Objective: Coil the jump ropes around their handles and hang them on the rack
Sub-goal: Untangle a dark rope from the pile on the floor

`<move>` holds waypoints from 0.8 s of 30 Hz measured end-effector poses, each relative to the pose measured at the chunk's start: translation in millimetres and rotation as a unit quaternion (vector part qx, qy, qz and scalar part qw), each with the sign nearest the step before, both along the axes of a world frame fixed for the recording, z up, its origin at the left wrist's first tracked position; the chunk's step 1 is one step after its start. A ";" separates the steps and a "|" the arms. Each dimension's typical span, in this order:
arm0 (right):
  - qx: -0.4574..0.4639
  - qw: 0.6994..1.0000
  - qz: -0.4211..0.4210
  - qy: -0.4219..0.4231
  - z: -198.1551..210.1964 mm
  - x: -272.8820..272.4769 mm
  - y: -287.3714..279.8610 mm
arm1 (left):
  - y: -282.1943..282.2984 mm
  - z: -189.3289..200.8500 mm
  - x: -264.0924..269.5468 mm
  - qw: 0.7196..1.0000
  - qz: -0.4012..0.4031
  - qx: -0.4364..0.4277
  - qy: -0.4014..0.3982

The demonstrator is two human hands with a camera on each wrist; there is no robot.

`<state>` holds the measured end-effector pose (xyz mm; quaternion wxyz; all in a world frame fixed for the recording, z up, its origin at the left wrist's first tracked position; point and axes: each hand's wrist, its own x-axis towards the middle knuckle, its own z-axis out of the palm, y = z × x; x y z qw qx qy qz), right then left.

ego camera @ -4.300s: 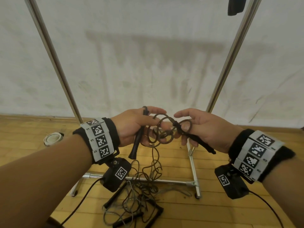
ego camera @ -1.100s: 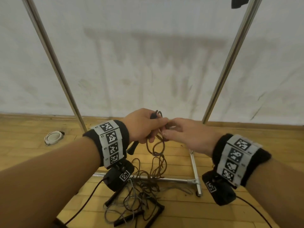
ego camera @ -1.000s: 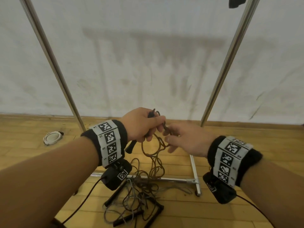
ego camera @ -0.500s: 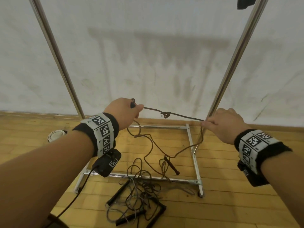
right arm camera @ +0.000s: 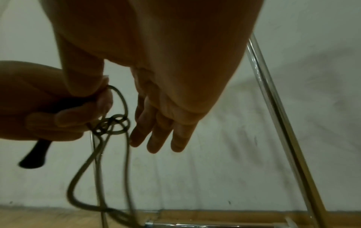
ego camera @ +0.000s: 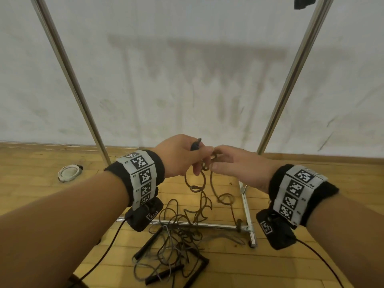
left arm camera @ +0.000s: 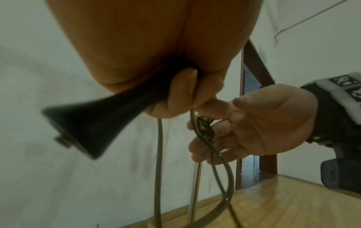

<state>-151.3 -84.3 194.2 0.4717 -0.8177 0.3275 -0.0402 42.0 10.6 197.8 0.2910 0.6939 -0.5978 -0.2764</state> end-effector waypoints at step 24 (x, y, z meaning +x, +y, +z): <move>-0.052 0.993 -0.067 -0.082 19.7 -9.7 1.5 | 3.3 7.3 12.0 0.989 -0.011 -0.030 -0.143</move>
